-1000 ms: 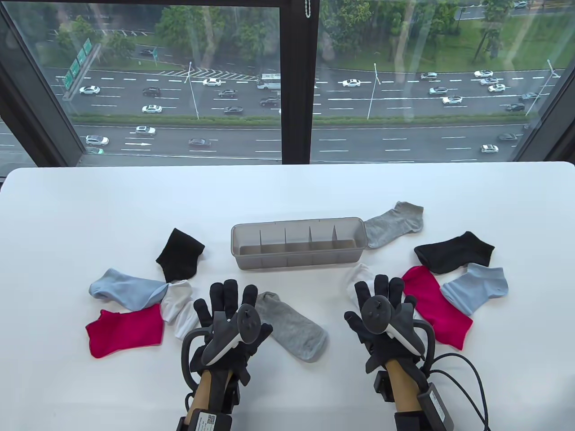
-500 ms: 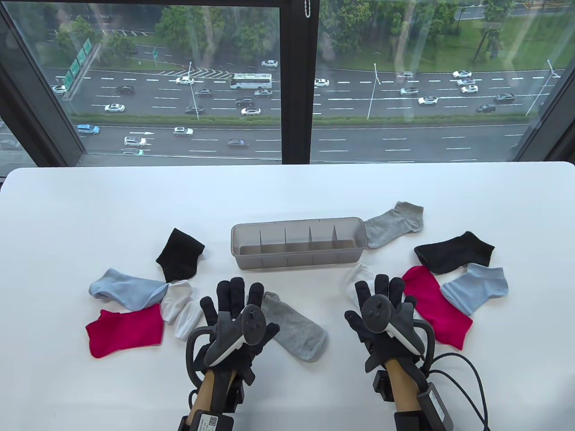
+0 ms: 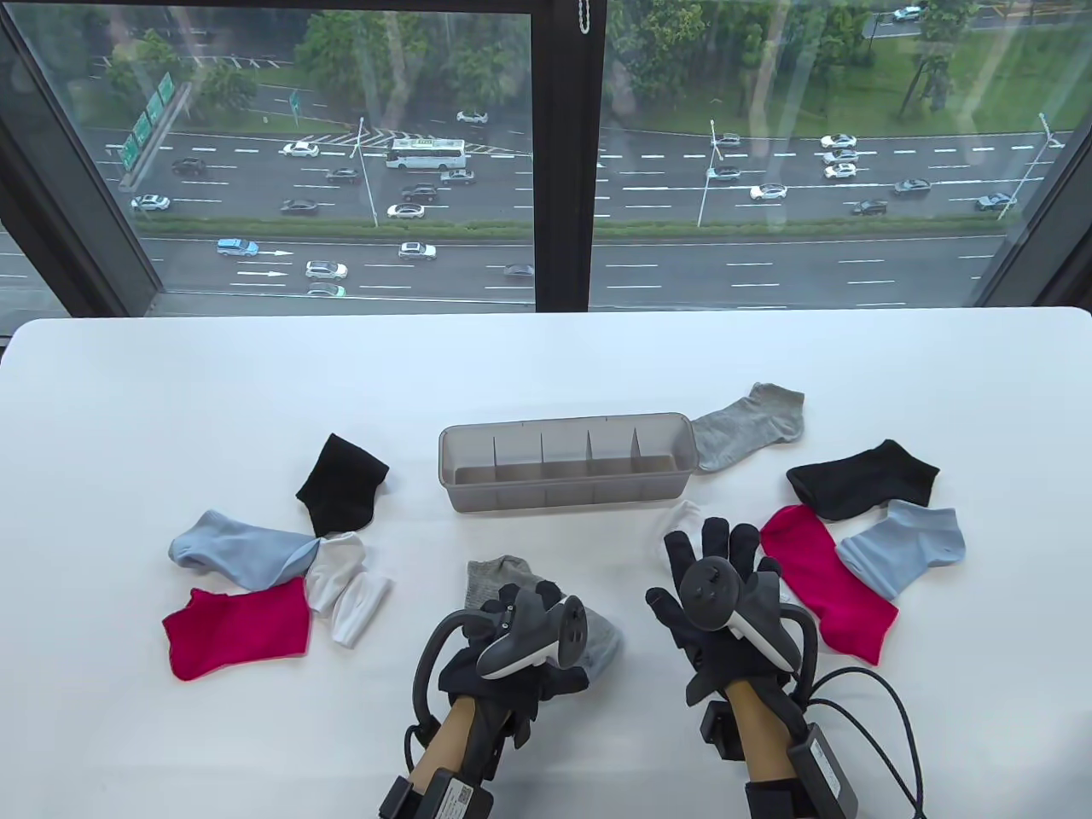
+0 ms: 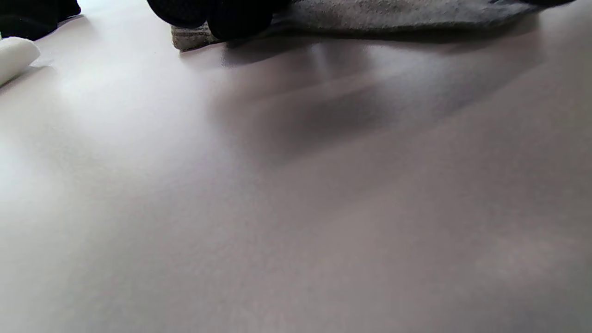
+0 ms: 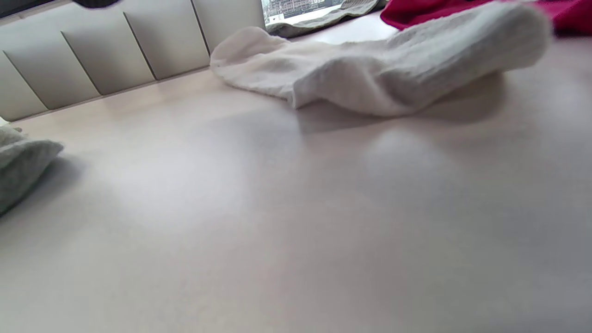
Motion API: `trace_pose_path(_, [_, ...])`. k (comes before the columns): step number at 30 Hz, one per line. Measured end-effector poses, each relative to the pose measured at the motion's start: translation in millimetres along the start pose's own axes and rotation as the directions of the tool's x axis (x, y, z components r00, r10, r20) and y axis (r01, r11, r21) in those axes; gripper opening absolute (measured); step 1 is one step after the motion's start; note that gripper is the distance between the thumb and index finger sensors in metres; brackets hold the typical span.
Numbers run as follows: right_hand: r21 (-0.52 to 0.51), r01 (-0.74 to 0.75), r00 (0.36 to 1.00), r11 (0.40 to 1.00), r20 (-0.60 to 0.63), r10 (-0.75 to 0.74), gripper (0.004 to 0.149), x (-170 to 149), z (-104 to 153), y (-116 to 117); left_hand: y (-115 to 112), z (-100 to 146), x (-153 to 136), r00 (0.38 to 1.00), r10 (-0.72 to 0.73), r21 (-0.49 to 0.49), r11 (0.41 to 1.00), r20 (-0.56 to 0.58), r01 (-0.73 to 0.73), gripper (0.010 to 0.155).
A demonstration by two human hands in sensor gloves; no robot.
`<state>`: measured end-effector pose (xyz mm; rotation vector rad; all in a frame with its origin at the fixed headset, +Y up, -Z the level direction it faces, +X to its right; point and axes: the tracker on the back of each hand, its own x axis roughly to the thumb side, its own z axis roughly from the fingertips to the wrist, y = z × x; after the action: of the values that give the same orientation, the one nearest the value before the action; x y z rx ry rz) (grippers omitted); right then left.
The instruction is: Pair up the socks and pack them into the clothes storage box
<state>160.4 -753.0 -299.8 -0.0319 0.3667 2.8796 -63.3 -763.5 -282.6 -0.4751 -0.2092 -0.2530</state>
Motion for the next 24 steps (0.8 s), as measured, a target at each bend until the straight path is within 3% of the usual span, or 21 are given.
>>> trace_pose_path(4, [0.009,-0.001,1.000,1.000,0.007,0.001,0.071,2.1,0.5,1.2,-1.9,-2.5,-3.4,0.999,0.001,0.041,0.999,-0.040,0.000,0.090])
trace_pose_path(8, [0.013,0.007,1.000,1.000,0.013,-0.007,0.071,2.9,0.6,2.2,-1.6,-2.8,-10.5,0.997,0.049,0.152,0.987,-0.057,-0.040,0.058])
trace_pose_path(10, [0.018,0.009,1.000,1.000,0.016,-0.009,0.070,3.7,0.6,2.8,-0.1,-2.5,-12.0,0.996,0.055,0.150,0.988,-0.066,-0.045,0.048])
trace_pose_path(18, [0.032,0.066,0.994,0.997,0.084,-0.068,0.069,14.7,4.8,2.4,-0.4,-0.9,-19.9,0.992,0.127,0.260,0.958,-0.017,-0.118,0.049])
trace_pose_path(20, [0.057,0.090,0.988,0.994,0.122,-0.097,0.070,21.3,6.7,2.4,1.6,1.9,-25.7,0.978,0.206,0.302,0.931,0.035,-0.206,0.050])
trace_pose_path(24, [0.136,0.138,0.960,0.981,0.225,-0.166,0.077,40.0,13.7,4.6,11.5,12.1,-38.8,0.916,0.371,0.422,0.814,0.152,-0.400,0.052])
